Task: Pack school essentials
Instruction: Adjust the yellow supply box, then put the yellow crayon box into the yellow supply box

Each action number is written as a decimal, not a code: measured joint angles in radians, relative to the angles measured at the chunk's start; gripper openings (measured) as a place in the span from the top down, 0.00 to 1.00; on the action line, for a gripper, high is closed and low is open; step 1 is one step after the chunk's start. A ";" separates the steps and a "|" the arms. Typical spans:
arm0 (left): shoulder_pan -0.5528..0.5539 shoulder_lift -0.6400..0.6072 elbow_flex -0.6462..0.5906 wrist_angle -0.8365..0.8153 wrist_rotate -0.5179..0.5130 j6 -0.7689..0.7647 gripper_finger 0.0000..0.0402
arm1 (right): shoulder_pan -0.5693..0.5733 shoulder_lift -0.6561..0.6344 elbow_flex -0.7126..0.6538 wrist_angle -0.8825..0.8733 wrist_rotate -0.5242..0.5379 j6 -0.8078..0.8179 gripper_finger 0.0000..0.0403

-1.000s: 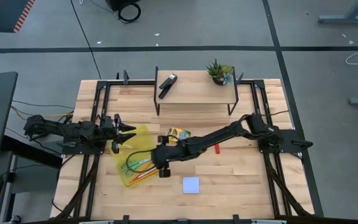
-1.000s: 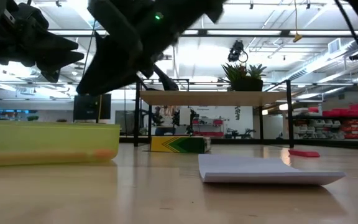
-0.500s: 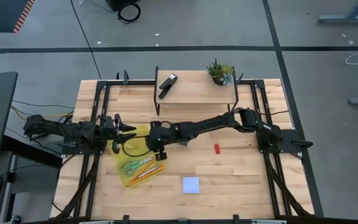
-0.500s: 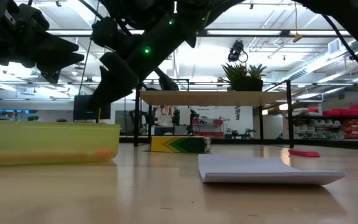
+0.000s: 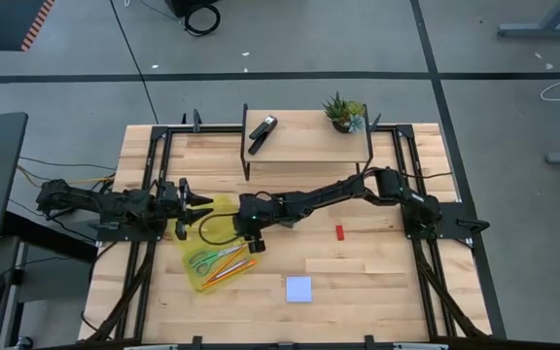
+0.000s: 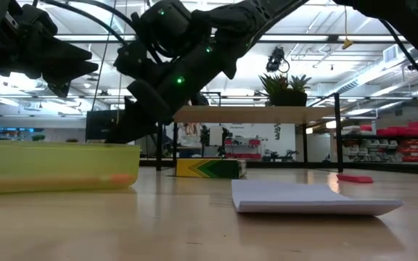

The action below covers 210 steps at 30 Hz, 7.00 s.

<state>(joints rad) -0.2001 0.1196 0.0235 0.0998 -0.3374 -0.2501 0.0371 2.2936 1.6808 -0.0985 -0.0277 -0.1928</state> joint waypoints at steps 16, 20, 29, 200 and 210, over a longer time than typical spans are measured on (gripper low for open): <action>0.000 0.000 0.000 0.000 0.000 0.000 0.64 | 0.022 -0.002 -0.006 -0.052 0.004 0.108 0.60; 0.000 0.000 0.000 0.000 0.000 0.000 0.63 | 0.050 -0.002 -0.006 -0.061 0.029 0.146 0.60; 0.000 0.000 0.000 0.000 0.000 0.000 0.63 | 0.102 -0.003 -0.006 -0.072 0.057 0.266 0.60; 0.000 0.005 0.000 0.000 0.001 0.000 0.64 | -0.051 -0.356 -0.507 -0.189 0.115 0.402 0.17; 0.000 0.005 0.000 0.000 0.000 0.000 0.62 | 0.031 -0.356 -0.388 -0.201 0.104 0.349 0.17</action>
<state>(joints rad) -0.2001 0.1242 0.0235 0.1001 -0.3370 -0.2501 0.0682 1.9381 1.2924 -0.2993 0.0761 0.1563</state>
